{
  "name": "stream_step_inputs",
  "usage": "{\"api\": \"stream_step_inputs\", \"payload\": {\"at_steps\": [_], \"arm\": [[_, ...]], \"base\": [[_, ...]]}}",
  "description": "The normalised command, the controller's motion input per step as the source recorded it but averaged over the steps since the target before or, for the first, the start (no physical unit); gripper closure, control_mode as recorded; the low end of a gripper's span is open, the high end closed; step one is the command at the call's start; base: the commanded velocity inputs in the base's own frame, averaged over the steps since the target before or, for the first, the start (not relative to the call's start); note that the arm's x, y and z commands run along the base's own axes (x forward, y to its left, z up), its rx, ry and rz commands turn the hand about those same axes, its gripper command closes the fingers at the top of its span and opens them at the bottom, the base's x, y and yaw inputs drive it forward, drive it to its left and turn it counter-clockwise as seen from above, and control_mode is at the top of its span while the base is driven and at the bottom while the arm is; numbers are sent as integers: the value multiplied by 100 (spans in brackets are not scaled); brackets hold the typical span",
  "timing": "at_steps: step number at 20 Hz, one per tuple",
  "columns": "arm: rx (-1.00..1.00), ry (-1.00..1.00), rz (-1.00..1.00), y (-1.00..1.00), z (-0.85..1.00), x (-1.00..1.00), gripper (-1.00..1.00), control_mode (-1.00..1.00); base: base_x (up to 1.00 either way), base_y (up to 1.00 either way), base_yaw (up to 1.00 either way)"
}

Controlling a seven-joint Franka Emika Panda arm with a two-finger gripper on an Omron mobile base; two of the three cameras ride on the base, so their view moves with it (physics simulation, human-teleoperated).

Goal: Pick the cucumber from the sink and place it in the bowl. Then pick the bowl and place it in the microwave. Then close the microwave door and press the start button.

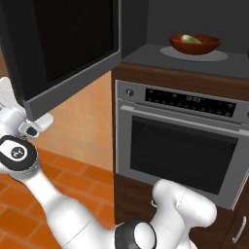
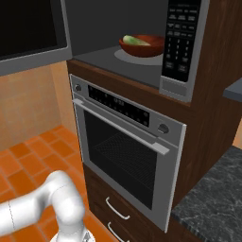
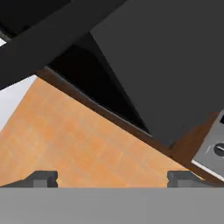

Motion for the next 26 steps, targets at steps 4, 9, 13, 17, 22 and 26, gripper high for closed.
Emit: {"api": "stream_step_inputs", "payload": {"at_steps": [4, 9, 13, 17, 22, 26], "arm": [[23, -32, 0, -93, 34, -33, -100, -100], [24, -33, 0, -93, 26, -35, -100, -100], [25, -31, 0, -99, 19, -39, -100, -100], [27, -28, 0, -100, 17, -35, -100, -100], [29, -22, 0, -100, 19, -18, -100, -100], [25, -4, 0, -100, 13, 0, -100, -100]], "base": [[0, 0, 0], [0, 0, 0], [0, 0, 0], [0, 0, 0], [0, 0, 0], [0, 0, 0]]}}
